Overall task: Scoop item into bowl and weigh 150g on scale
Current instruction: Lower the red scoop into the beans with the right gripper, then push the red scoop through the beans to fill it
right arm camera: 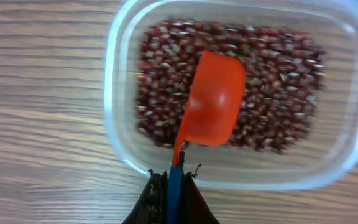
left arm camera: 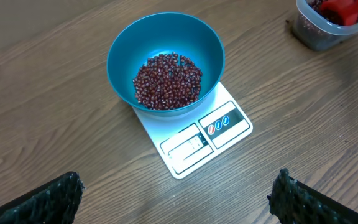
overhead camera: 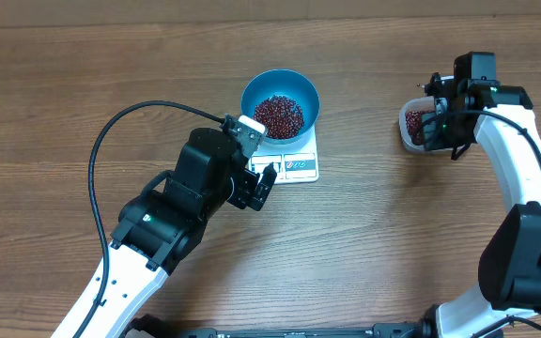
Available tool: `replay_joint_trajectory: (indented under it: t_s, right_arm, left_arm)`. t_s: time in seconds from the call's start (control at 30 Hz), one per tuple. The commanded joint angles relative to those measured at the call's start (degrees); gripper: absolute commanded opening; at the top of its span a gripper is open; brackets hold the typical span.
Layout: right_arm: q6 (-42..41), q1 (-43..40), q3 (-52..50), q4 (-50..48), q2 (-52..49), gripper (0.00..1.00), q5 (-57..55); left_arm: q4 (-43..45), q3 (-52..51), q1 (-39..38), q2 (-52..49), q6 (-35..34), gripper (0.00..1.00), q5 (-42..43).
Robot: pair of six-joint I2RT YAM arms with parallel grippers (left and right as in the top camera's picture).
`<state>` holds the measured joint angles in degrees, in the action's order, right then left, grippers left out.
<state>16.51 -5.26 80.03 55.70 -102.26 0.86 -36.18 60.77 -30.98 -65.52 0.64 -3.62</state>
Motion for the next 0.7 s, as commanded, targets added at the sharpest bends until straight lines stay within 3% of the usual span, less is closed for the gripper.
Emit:
replay_joint_trajectory:
  t_s: [0.0, 0.67]
  right_arm:
    - [0.0, -0.2, -0.3, 0.1, -0.5, 0.04, 7.1]
    - [0.0, -0.9, -0.3, -0.1, -0.5, 0.04, 12.0]
  left_arm:
    - [0.0, -0.2, 0.2, -0.1, 1.1, 0.99, 0.1]
    - [0.0, -0.2, 0.2, -0.1, 1.1, 0.99, 0.1]
